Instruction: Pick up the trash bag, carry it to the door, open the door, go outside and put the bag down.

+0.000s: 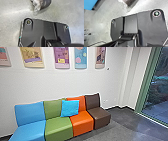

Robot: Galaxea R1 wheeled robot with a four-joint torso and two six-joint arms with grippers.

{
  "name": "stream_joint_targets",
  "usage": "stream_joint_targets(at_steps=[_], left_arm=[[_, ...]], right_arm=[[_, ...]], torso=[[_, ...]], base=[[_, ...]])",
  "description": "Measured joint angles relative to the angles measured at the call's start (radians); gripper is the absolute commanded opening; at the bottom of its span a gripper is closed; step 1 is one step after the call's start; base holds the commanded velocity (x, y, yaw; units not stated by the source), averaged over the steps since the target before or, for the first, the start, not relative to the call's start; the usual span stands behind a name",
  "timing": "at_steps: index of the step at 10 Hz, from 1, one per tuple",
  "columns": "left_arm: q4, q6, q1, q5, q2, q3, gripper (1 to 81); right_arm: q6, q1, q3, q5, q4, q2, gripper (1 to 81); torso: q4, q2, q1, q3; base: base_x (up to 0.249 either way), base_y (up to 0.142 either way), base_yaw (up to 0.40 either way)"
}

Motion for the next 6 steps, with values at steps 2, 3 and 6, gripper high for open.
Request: stream_joint_targets(at_steps=[2, 3, 6], left_arm=[[-0.047, -0.001, 0.000, -0.001, -0.041, 0.048, 81.1], [-0.068, -0.002, -0.001, -0.004, -0.059, 0.079, 81.1], [-0.123, -0.003, -0.003, -0.007, -0.143, 0.140, 81.1]], right_arm=[[0.002, 0.000, 0.032, -0.008, 0.022, -0.030, 81.1], [0.002, 0.003, 0.055, -0.007, 0.029, -0.053, 81.1], [0.003, 0.010, 0.136, 0.004, 0.044, -0.143, 81.1]], torso=[[0.000, -0.065, 0.040, -0.060], [0.000, -0.101, 0.063, -0.095], [0.000, -0.210, 0.133, -0.199]], base=[[0.000, 0.000, 0.000], [0.000, 0.000, 0.000], [0.000, 0.000, 0.000]])
